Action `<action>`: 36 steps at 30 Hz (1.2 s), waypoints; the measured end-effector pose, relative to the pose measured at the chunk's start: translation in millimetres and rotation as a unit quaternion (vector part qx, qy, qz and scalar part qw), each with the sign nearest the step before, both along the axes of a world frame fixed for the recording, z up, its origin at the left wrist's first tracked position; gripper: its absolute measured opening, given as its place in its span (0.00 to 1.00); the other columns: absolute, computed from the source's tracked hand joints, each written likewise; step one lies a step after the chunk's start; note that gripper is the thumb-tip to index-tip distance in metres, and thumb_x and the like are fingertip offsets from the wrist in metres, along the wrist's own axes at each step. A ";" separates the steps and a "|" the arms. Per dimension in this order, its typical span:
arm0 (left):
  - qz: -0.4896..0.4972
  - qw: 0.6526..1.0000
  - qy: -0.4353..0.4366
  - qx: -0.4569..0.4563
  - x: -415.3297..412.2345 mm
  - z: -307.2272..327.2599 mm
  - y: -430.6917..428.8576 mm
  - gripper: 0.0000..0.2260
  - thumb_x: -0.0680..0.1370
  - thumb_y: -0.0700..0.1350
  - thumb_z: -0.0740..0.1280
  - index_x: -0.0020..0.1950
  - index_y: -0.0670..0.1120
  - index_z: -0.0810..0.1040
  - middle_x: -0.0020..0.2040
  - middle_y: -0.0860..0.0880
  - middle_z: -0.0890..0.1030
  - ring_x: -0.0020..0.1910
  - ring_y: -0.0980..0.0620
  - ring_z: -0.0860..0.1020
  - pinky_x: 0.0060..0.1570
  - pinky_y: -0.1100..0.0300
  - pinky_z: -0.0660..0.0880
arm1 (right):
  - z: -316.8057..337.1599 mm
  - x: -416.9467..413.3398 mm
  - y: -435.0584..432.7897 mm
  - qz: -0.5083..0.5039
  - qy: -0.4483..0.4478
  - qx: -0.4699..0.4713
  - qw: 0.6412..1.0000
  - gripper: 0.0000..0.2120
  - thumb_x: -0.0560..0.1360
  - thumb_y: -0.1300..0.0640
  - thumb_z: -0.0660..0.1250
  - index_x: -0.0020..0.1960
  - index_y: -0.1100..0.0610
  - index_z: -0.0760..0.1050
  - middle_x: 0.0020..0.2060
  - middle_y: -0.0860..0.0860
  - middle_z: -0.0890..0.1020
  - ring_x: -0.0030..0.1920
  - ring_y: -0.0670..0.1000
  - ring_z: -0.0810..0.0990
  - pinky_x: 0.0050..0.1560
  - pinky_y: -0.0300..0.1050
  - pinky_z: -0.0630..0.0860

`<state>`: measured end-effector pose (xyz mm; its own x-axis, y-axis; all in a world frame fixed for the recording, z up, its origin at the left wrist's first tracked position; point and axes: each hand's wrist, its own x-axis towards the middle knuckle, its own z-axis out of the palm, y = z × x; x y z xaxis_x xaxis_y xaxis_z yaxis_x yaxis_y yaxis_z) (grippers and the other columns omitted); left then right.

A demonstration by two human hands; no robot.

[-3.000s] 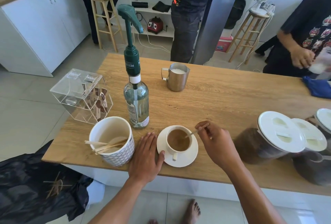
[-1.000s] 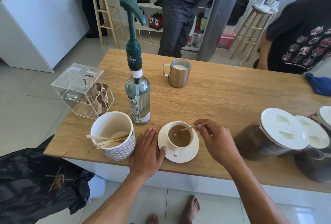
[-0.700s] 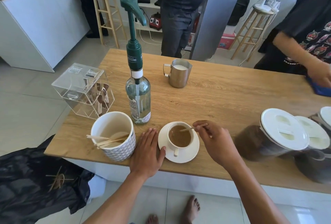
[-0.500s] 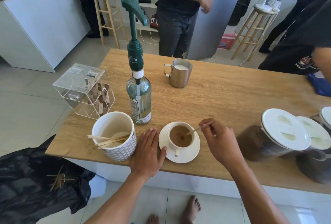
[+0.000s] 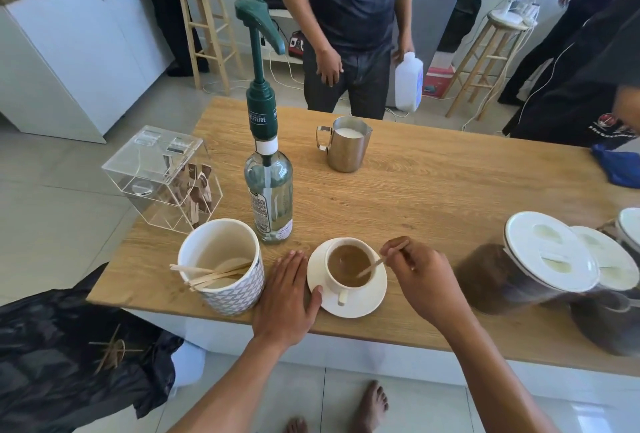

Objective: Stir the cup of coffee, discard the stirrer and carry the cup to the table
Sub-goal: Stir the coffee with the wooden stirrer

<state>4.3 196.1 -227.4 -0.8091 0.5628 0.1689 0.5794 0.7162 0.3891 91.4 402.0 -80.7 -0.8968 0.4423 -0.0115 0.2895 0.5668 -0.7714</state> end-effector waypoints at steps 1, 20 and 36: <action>0.000 1.000 0.000 0.000 -0.1 0.1 0.0 0.29 0.82 0.59 0.50 0.77 0.43 0.64 0.77 0.47 0.66 0.77 0.49 0.59 0.77 0.51 0.54 | 0.6 -0.4 0.8 -0.015 0.007 0.003 1.000 0.09 0.79 0.59 0.63 0.45 0.52 0.81 0.37 0.44 0.84 0.35 0.50 0.80 0.37 0.43 0.74; -0.001 1.000 0.007 0.001 0.3 0.3 -0.5 0.28 0.81 0.57 0.52 0.76 0.43 0.66 0.76 0.47 0.67 0.77 0.49 0.60 0.76 0.52 0.52 | 3.4 -0.6 -3.3 0.007 0.024 0.010 1.000 0.08 0.79 0.59 0.65 0.48 0.50 0.81 0.39 0.43 0.84 0.38 0.46 0.81 0.38 0.40 0.76; -0.003 1.000 0.007 0.012 -0.3 -2.5 -1.0 0.28 0.81 0.58 0.53 0.76 0.43 0.66 0.76 0.46 0.67 0.77 0.50 0.60 0.77 0.53 0.52 | 7.0 1.3 -6.1 -0.017 0.022 0.013 1.000 0.10 0.79 0.59 0.64 0.46 0.46 0.79 0.38 0.41 0.84 0.38 0.46 0.83 0.39 0.42 0.78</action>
<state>4.0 195.1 -229.9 -0.8030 0.5635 0.1941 0.5896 0.7031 0.3975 92.6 396.0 -73.6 -0.8804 0.4727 0.0388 0.2758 0.5767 -0.7690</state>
